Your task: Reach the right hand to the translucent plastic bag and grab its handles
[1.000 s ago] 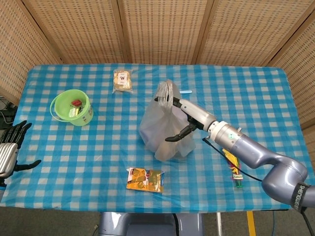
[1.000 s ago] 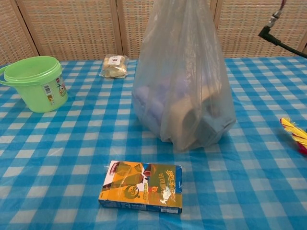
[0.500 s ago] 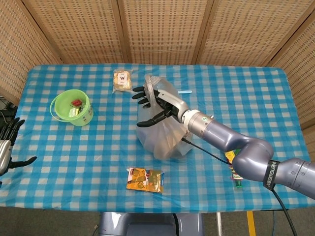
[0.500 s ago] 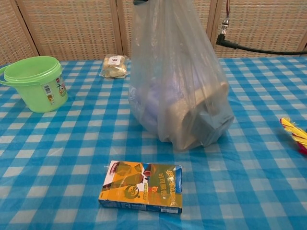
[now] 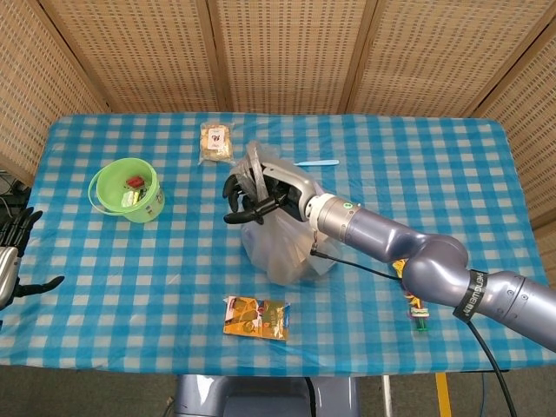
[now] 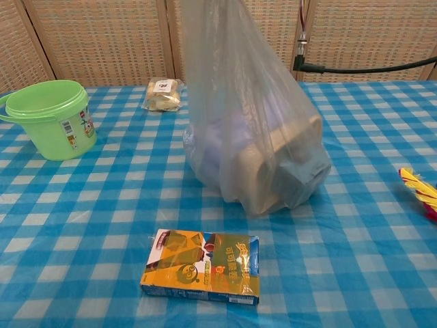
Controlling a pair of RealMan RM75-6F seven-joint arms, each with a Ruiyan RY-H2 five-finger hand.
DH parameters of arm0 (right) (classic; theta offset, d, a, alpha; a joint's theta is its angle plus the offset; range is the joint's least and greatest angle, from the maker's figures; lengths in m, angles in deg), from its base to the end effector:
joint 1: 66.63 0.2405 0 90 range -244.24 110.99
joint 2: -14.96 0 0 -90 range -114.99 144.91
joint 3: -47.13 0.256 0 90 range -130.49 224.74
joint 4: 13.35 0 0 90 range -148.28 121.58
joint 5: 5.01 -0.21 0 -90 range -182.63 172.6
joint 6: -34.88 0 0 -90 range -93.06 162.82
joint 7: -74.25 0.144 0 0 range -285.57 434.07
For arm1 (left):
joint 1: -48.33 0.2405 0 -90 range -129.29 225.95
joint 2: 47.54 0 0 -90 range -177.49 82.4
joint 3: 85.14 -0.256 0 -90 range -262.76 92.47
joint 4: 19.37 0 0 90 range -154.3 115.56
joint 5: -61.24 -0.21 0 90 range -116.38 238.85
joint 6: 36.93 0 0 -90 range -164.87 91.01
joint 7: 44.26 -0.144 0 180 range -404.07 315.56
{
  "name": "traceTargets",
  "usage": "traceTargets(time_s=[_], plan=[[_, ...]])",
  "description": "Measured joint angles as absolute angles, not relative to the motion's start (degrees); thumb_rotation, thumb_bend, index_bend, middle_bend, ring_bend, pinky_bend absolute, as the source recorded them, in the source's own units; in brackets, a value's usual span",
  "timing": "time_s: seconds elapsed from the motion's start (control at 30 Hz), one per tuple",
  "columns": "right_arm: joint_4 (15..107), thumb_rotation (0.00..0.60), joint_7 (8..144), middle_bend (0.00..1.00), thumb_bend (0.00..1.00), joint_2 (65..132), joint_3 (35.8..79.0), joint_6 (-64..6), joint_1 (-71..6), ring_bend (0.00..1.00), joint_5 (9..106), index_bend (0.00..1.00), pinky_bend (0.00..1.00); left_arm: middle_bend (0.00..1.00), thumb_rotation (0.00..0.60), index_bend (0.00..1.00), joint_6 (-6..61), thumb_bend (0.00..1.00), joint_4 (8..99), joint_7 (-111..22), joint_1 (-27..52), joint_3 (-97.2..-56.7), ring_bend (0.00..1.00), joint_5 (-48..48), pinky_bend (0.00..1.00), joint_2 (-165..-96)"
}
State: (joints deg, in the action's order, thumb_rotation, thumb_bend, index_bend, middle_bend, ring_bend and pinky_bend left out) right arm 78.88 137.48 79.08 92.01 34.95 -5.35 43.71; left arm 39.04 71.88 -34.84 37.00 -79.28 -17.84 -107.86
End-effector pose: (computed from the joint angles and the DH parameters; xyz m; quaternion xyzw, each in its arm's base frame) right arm 0.0615 -0.4069 0.1206 -0.4443 0.7938 -0.4080 0.0779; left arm -0.3161 0.2281 0.1778 -0.5741 -0.4364 -0.4010 0.5650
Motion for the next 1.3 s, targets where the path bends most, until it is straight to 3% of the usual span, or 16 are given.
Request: traceTargets(time_s=[0.1, 0.27, 0.4, 0.67, 1.3], plan=[[78.9, 0.600, 135.0, 0.95, 0.09, 79.2, 91.2, 32.7, -5.3, 0.99, 43.6, 1.00, 1.00, 0.00, 0.600, 0.00, 39.0, 0.00, 71.8, -34.5, 37.0, -79.4, 0.00, -18.0, 0.00, -107.8], [79.5, 0.600, 131.5, 0.99, 0.47, 78.1, 86.9, 27.5, -3.8, 1.00, 41.9, 1.00, 1.00, 0.00, 0.600, 0.00, 38.8, 0.00, 71.8, -34.4, 37.0, -79.5, 0.00, -18.1, 0.00, -107.8], [80.0, 0.600, 130.0, 1.00, 0.60, 77.5, 84.6, 23.5, -2.7, 1.00, 39.7, 1.00, 1.00, 0.00, 0.600, 0.00, 38.9, 0.00, 71.9, -34.3, 37.0, -79.5, 0.00, -18.1, 0.00, -107.7], [83.7, 0.600, 125.4, 0.99, 0.72, 74.6, 80.2, 14.7, 0.9, 1.00, 30.5, 1.00, 1.00, 0.00, 0.600, 0.00, 38.3, 0.00, 71.9, -33.9, 36.8, -79.5, 0.00, -17.9, 0.00, -107.5], [90.7, 0.600, 112.6, 0.99, 0.77, 62.4, 79.9, 2.0, 11.2, 1.00, 6.0, 1.00, 1.00, 0.00, 0.600, 0.00, 38.0, 0.00, 71.8, -31.7, 36.9, -79.7, 0.00, -18.0, 0.00, -106.8]])
